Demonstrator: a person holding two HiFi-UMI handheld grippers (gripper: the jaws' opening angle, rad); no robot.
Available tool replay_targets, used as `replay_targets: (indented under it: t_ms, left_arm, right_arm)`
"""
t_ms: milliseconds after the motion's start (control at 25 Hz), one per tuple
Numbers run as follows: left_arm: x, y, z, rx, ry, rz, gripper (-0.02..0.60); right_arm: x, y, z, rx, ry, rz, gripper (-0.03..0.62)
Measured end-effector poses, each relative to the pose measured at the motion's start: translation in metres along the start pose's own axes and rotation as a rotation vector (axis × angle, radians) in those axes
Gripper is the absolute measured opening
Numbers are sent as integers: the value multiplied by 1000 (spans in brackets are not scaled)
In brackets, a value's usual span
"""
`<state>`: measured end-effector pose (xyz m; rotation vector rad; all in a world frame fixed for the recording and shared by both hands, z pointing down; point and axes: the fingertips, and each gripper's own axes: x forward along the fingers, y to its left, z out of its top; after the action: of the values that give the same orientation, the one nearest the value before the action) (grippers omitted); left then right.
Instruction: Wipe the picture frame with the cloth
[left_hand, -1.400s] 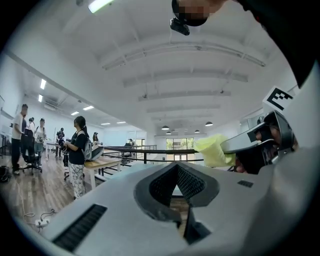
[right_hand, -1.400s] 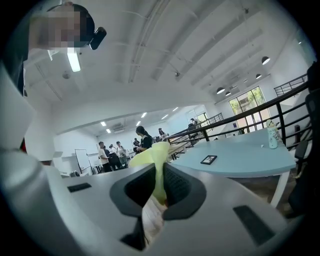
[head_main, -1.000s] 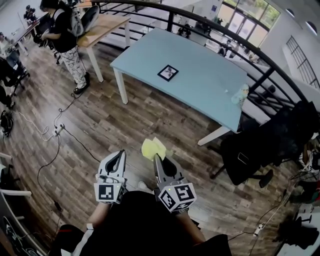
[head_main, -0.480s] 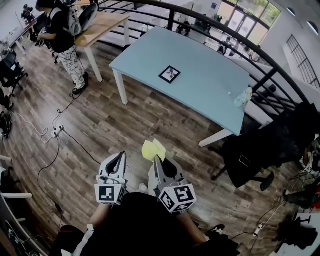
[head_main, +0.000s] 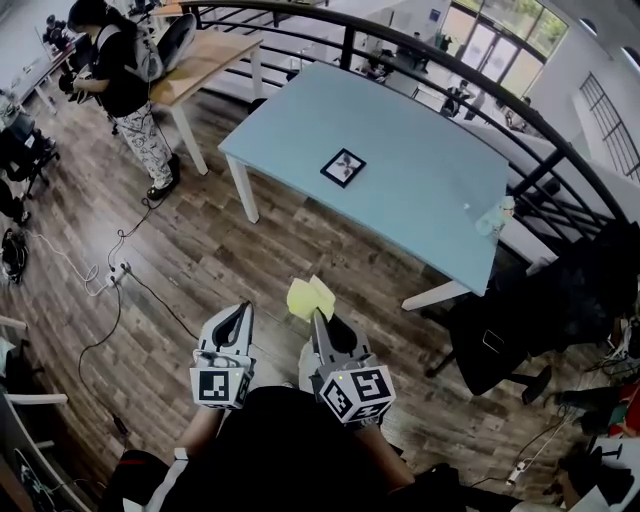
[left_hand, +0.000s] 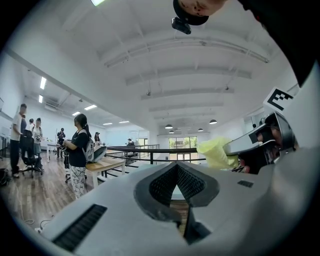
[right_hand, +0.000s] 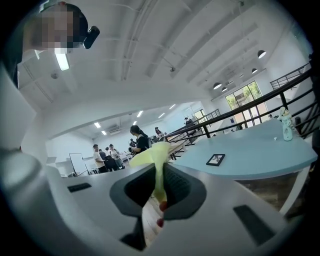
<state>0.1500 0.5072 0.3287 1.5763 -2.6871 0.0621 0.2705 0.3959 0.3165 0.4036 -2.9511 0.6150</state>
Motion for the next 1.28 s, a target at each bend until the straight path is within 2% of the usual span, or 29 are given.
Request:
replay_targets:
  t_ms: [120,360,720,1040,1280]
  left_arm:
    - [21,-1,4,-3,14,-9,0]
    - [67,-16,13,3,-8,-29,0]
    - [135,-30,28,21,-17,9,0]
    - [154,-28,21,27,9,44,0]
    - [165,-32,22,35,27,39,0]
  right_arm:
    - [12,-13,13,4,-8,-2,35]
    - [35,-52,34,8,-13,-25,35]
    - [70,-110,67,1,-21,-20,35]
    - [89,-129,68,15,-7,-1,35]
    - [94,-139,71,17,-1,-8,35]
